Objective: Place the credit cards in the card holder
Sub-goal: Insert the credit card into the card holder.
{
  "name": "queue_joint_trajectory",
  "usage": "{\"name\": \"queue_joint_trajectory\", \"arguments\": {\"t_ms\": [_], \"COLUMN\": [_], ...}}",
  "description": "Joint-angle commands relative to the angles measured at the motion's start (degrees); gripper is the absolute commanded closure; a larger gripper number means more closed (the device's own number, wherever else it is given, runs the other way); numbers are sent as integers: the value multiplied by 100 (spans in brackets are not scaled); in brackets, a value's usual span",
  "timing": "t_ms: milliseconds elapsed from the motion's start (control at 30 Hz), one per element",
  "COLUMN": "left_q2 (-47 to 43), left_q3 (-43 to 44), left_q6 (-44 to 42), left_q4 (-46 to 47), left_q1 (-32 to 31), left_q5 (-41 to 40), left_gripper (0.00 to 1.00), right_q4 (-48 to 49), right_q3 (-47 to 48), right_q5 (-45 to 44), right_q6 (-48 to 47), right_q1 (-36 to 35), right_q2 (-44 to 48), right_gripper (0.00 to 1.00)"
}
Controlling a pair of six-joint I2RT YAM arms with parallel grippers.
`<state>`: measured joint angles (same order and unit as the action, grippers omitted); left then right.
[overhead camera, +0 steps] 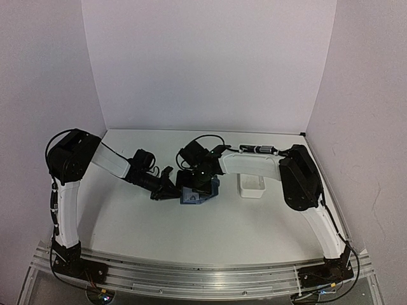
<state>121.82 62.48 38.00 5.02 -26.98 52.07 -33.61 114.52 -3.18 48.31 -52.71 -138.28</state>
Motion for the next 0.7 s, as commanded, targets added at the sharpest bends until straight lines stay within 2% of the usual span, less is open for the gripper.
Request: {"name": "queue_joint_trajectory", "arguments": {"t_ms": [0, 133, 267, 500, 667], "left_q2": [308, 128, 16, -65, -106], "left_q3": [-9, 249, 497, 1094, 1536], "left_q6": [-467, -1054, -1432, -1900, -2442], "left_q4": [-1224, -2070, -2519, -2879, -3076], "left_q1": [89, 322, 416, 501, 487], "left_q5": [-927, -904, -899, -1111, -1064], "left_gripper": [90, 89, 88, 87, 85], "right_q4": [153, 140, 85, -43, -153], "right_q3": [-181, -246, -290, -158, -26], "right_q5": [319, -89, -534, -853, -1090], "right_q6": [-27, -206, -412, -586, -852], "right_q1": [-89, -39, 3, 29, 310], "right_q2": [190, 518, 821, 1056, 1275], "right_gripper": [13, 12, 12, 12, 11]}}
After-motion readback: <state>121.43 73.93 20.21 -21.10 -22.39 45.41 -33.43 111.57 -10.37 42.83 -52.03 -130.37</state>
